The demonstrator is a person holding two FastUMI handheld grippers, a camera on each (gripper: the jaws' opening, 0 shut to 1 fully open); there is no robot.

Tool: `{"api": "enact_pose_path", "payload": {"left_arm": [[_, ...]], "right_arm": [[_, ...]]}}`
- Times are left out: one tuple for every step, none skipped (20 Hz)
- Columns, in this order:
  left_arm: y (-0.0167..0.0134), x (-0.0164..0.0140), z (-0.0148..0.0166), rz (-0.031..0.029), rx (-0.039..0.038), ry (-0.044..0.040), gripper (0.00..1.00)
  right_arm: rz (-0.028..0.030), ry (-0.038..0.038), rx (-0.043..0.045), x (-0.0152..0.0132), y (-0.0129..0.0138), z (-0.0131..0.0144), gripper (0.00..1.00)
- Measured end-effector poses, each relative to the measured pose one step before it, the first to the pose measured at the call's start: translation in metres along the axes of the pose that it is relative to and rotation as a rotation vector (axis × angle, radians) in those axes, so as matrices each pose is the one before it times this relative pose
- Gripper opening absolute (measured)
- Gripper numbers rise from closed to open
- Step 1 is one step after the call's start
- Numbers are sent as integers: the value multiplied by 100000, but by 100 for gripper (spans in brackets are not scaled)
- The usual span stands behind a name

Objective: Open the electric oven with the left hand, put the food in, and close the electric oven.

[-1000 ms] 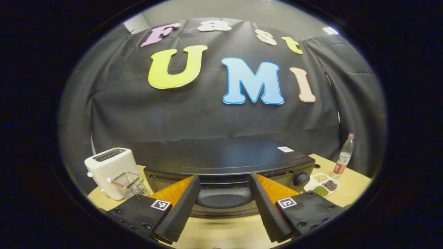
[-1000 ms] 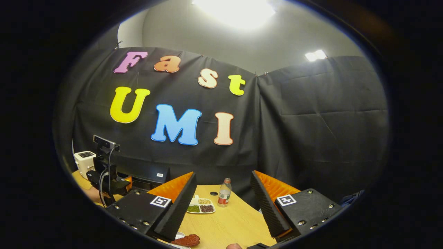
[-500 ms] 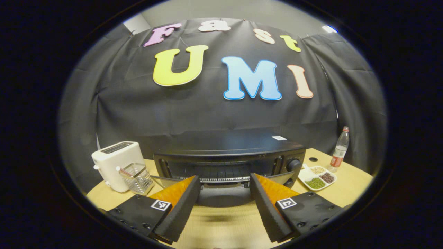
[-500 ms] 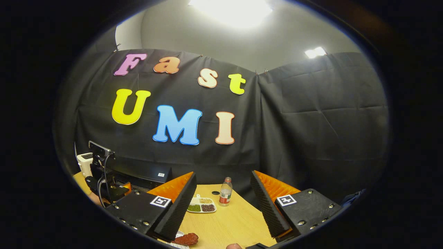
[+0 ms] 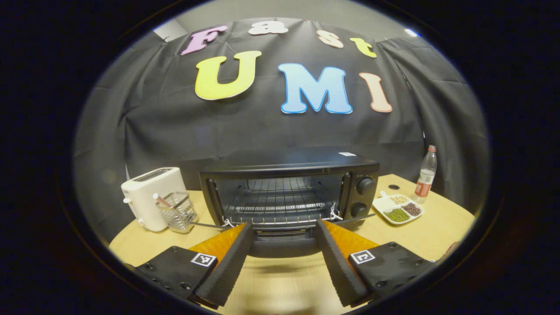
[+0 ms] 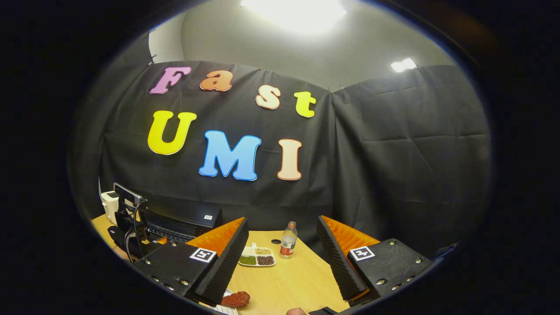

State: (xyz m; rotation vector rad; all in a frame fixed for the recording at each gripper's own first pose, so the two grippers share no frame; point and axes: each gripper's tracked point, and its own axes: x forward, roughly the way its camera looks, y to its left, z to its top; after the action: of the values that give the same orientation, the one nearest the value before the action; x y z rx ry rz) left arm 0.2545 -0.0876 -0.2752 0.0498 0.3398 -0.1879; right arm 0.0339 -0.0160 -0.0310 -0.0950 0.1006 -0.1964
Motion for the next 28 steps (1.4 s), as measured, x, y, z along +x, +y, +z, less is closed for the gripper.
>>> {"api": "enact_pose_path", "payload": {"left_arm": [[-109, -201, -525, 169, 335, 711, 91], [-36, -219, -423, 100, 403, 727, 95], [-52, -118, -435, 28, 290, 908, 95], [-89, -162, -624, -53, 201, 1075, 100], [-122, -113, -517, -144, 202, 1217, 91], [-20, -163, -633, -168, 219, 1130, 95], [-77, -75, -414, -239, 188, 296, 95], [-83, -91, -454, -274, 215, 672, 100], [-27, -77, -361, -288, 120, 711, 91], [-60, -106, -525, -296, 50, 847, 95], [-54, 13, -525, -221, -139, 1138, 96], [-70, -49, -517, -347, -287, 1176, 95], [-100, 15, -652, -379, -620, 1600, 100], [-51, -7, -768, -559, -891, 1709, 95], [-92, 123, -798, -580, -900, 1946, 96], [194, 97, -716, -16, -700, 1229, 96], [219, 65, -400, 4, -378, 718, 96], [127, -197, -398, -277, 244, 679, 96], [156, -236, -92, -146, 714, -65, 96], [49, -663, 37, -264, 665, -485, 91], [97, -858, 311, 194, 524, -732, 96], [187, -1145, 683, 52, -145, -2327, 96], [121, -1105, 1034, 458, -145, -2752, 91], [164, -1434, 1064, 765, 214, -2626, 100], [154, -1386, 1372, 651, 155, -2930, 100], [68, -1559, 1523, 539, -148, -3223, 100], [300, -1439, 1757, 1163, -703, -3805, 100], [256, -1424, 1718, 884, -1433, -3792, 100]], "right_arm": [[254, 316, 151, 54, 28, -105, 95], [65, 211, 202, 40, -106, -103, 95], [-14, 219, 194, 32, -45, -64, 95], [35, 279, 205, 97, -71, -77, 95], [105, 370, 187, 30, 3, -66, 95], [18, 362, 81, 14, 2, -162, 95], [155, 483, 3, 119, 110, -126, 95], [226, 378, 28, -92, 64, -151, 95], [287, 368, -23, 18, 131, -106, 95], [290, 405, -126, 68, 102, -151, 95], [247, 517, -210, 45, 183, -138, 95], [345, 534, 10, -22, 140, -228, 95], [476, 683, 217, 36, 183, -123, 95], [458, 615, 247, -89, 234, -220, 95], [385, 534, 61, -52, 193, 1, 95], [308, 566, -136, -45, 147, -246, 95], [447, 418, -190, -42, 130, -168, 95], [453, -76, -138, -93, 200, 42, 95], [456, -292, -12, -87, 211, 108, 95], [851, -18, 354, 64, 254, -160, 95], [1328, 464, 619, 104, 352, -135, 95], [1844, 98, 467, 61, 337, -138, 95], [1813, -204, 59, 136, 340, -28, 95], [1753, -30, -147, 184, 101, -215, 95], [1824, 178, 23, 156, 213, -177, 95], [2448, 449, 668, 150, 244, -360, 95], [1904, 542, 1025, 79, 211, -289, 95], [2086, 902, 1512, 195, 89, -502, 95]]}}
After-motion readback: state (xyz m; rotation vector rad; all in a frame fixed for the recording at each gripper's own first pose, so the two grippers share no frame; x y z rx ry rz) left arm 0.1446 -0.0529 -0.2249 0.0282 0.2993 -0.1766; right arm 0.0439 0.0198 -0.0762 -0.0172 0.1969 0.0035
